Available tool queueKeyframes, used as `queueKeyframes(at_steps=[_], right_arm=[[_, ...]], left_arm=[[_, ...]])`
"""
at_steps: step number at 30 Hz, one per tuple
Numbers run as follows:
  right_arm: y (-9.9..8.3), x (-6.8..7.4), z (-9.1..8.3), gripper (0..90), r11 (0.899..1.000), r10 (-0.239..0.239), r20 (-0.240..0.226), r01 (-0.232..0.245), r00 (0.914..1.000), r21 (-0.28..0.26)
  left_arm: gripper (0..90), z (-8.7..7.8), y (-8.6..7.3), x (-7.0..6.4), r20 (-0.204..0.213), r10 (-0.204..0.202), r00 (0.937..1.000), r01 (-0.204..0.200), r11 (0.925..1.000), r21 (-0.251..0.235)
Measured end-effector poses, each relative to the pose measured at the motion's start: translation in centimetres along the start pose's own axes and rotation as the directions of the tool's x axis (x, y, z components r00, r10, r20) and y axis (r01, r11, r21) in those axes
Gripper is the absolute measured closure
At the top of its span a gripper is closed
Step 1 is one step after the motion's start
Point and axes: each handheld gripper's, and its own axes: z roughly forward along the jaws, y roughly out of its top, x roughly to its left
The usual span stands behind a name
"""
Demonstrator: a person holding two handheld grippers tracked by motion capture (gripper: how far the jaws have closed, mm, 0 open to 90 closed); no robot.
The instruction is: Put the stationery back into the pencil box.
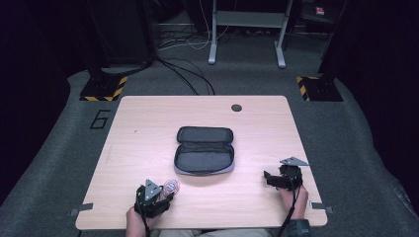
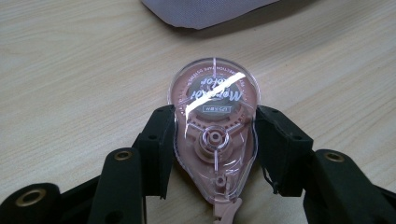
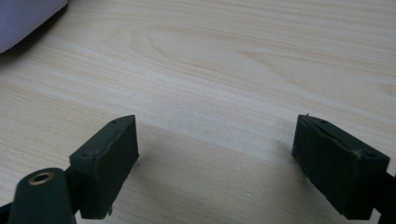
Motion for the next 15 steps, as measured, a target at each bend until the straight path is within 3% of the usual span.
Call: queueKeyframes(at_steps=[7,9,15], right_arm=[[0.0,-0.02,-0.02,14.1,1.0,0.002,-0.003,-0.002,1.0,-0.001],[0.0,-0.02,-0.02,14.1,1.0,0.001,-0.003,-0.001,1.0,-0.001],[0.0,-0.02,-0.02,14.1,1.0,0.002,-0.003,-0.002,1.0,0.0]], left_arm=[[50.0,-0.2,0.01,-0.06,0.0,0.032,0.9995,-0.032,0.9995,-0.003],[50.0,-0.24,-0.1,-0.04,0.007,0.013,0.9999,-0.013,0.9996,-0.026],[50.1,-0.53,-0.13,0.4,0.027,0.006,0.9996,-0.005,0.9992,-0.04]])
